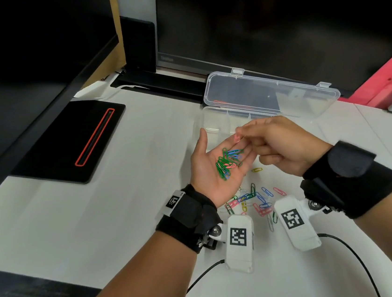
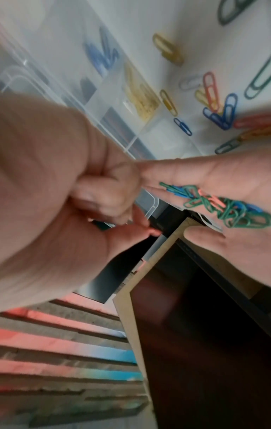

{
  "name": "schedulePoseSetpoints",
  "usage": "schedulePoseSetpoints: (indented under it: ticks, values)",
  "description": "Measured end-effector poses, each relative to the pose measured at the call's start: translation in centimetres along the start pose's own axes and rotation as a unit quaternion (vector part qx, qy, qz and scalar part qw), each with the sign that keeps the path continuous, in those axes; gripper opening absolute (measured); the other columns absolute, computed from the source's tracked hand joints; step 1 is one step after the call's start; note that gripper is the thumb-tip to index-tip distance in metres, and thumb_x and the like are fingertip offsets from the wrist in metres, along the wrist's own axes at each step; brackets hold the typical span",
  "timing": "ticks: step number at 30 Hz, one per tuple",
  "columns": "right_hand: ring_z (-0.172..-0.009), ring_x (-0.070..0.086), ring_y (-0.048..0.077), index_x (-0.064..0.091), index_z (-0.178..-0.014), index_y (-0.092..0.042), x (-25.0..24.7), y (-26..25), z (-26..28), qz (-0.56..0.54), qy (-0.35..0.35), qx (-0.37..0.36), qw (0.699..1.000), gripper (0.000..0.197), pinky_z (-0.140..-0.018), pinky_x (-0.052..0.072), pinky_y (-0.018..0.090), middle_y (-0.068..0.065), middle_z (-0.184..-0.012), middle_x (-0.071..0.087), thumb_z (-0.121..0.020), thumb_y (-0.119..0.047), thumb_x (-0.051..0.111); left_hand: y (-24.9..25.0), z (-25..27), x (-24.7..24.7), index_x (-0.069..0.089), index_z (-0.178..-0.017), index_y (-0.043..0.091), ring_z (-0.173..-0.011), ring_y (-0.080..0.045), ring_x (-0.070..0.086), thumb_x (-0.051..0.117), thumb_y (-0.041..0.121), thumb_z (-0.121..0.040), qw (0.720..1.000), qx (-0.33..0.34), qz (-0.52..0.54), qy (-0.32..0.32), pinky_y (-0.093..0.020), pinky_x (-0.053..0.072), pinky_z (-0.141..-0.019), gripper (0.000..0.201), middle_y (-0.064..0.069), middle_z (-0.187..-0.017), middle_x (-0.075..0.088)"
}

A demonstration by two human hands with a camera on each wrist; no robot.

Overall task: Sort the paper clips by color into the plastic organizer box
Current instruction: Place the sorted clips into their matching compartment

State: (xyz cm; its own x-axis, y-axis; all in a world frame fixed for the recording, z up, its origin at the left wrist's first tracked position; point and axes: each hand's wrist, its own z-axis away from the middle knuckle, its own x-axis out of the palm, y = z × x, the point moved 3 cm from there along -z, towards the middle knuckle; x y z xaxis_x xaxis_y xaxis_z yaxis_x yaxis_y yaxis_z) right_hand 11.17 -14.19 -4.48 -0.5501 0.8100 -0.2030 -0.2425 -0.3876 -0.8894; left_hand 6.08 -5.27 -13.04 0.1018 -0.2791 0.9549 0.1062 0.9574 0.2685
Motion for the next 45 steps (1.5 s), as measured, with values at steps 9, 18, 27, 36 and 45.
schedulePoseSetpoints:
  ticks: [9,18,27,36,45]
  values:
    - [-0.032,0.014,0.008,0.022,-0.063,-0.025,-0.6,0.5,0.5,-0.217,-0.040,0.053,0.974,0.022,-0.037,0.008,0.016,-0.007,-0.048,0.020,-0.072,-0.014,0.039,0.3,0.0,-0.4,0.042,-0.138,-0.009,-0.123,-0.033,0.057,0.040,0.060,-0.094,1.000,0.011,0.007,0.010,-0.040,0.042,-0.107,0.082,-0.026,-0.135,0.054]
    - [-0.077,0.066,0.008,0.075,-0.083,-0.030,1.2,0.7,1.4,0.479,0.032,-0.192,0.856,0.007,-0.075,0.053,0.030,-0.010,-0.077,0.073,-0.075,-0.031,0.077,0.5,0.2,-0.3,0.044,-0.140,-0.002,-0.113,-0.032,0.062,0.032,0.066,-0.092,0.999,0.003,-0.031,0.011,-0.038,0.052,-0.094,0.084,-0.023,-0.134,0.055]
    - [-0.075,0.060,0.013,0.071,-0.086,-0.033,2.0,0.4,1.8,0.513,0.040,-0.241,0.823,0.009,-0.071,0.051,0.030,-0.011,-0.075,0.067,-0.080,-0.026,0.071,0.3,0.1,-0.7,0.039,-0.143,-0.003,-0.128,-0.032,0.050,0.036,0.064,-0.093,1.000,0.000,-0.009,0.022,-0.039,0.038,-0.109,0.084,-0.024,-0.140,0.050]
    - [-0.086,0.064,0.023,0.069,-0.107,-0.046,2.5,0.2,1.5,0.605,0.044,-0.231,0.760,0.022,-0.069,0.050,0.031,-0.005,-0.096,0.071,-0.088,-0.039,0.061,0.4,0.5,-0.6,0.047,-0.137,-0.005,-0.095,-0.022,0.055,0.041,0.062,-0.092,0.999,0.001,-0.001,0.042,-0.028,0.042,-0.087,0.081,-0.015,-0.109,0.060]
    - [-0.059,0.061,0.007,0.074,-0.080,-0.024,1.5,0.6,0.9,0.404,0.040,-0.206,0.891,0.016,-0.063,0.048,0.023,-0.009,-0.063,0.067,-0.083,-0.012,0.064,0.2,0.4,-0.2,0.038,-0.143,-0.006,-0.114,-0.031,0.056,0.035,0.062,-0.094,1.000,0.013,0.005,0.013,-0.036,0.037,-0.107,0.083,-0.023,-0.125,0.056]
